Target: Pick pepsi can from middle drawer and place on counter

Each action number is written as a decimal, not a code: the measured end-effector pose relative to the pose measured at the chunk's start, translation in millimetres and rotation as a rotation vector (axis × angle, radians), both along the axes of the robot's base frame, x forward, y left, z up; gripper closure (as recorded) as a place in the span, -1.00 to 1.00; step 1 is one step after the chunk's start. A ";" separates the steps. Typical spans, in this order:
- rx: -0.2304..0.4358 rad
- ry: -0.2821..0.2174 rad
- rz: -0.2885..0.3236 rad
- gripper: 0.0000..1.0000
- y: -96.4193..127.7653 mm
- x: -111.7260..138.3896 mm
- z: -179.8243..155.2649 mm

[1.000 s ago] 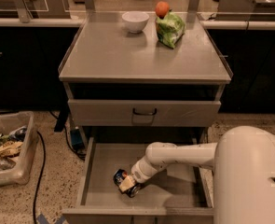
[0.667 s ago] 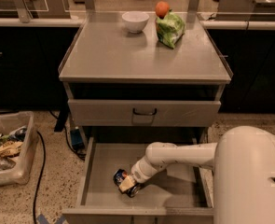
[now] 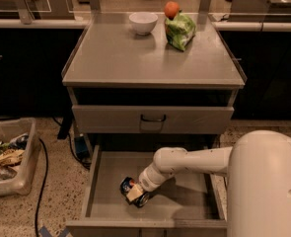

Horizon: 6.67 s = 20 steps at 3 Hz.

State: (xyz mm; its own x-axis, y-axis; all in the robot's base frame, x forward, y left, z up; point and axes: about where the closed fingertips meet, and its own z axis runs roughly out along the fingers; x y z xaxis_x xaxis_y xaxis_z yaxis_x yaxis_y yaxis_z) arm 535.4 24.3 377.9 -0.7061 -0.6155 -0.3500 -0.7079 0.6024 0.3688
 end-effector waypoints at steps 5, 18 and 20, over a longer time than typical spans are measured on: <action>0.093 -0.077 0.043 1.00 -42.6 -13.5 137.5; 0.554 -0.605 -0.088 1.00 -134.2 175.4 543.8; 0.572 -0.667 -0.100 1.00 -139.2 188.7 574.6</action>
Offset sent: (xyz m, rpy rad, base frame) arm 0.0019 -0.0407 0.1568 0.1102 -0.0909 0.0553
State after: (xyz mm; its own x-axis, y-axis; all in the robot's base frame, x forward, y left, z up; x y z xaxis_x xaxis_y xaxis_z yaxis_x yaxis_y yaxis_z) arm 724.1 -115.0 952.4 -0.2860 -0.1659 -0.9437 -0.8370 0.5227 0.1618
